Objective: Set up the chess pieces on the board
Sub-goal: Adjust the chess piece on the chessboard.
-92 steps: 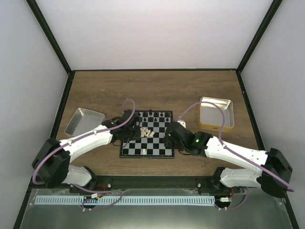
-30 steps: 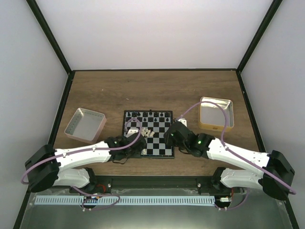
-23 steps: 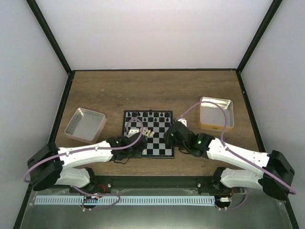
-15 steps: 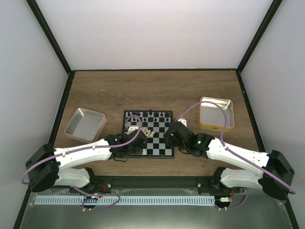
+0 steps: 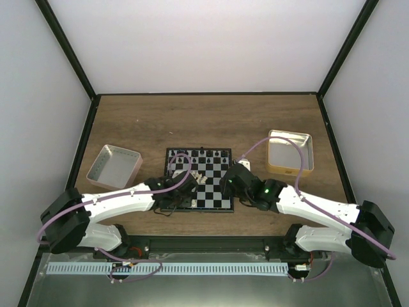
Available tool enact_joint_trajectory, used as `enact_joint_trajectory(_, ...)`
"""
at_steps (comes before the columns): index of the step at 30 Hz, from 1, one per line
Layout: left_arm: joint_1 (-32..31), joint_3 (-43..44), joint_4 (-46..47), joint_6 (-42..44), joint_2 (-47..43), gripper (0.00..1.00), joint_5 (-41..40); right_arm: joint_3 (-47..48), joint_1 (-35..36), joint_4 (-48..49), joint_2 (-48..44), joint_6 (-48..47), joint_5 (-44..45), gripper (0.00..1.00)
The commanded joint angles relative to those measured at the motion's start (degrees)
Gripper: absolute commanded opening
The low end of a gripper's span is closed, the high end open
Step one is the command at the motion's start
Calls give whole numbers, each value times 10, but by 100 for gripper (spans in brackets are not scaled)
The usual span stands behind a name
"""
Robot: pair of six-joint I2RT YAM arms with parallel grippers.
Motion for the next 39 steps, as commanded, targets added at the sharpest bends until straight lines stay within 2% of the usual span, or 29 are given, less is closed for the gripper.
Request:
enact_joint_trajectory(1,4,16,-2,2,9,23,-5,-4,-5,5,-7,4,8,42)
enact_joint_trajectory(9,5,26,-15,35,17,15,-2,-6,-5,6,-5,4,8,42)
enact_joint_trajectory(24,5,25,-31,67,12,11,35,-9,-5,11,-1,7,3,42)
enact_joint_trajectory(39,5,33,-62,75,18,9,33,-13,-5,12,-1,10,0,42)
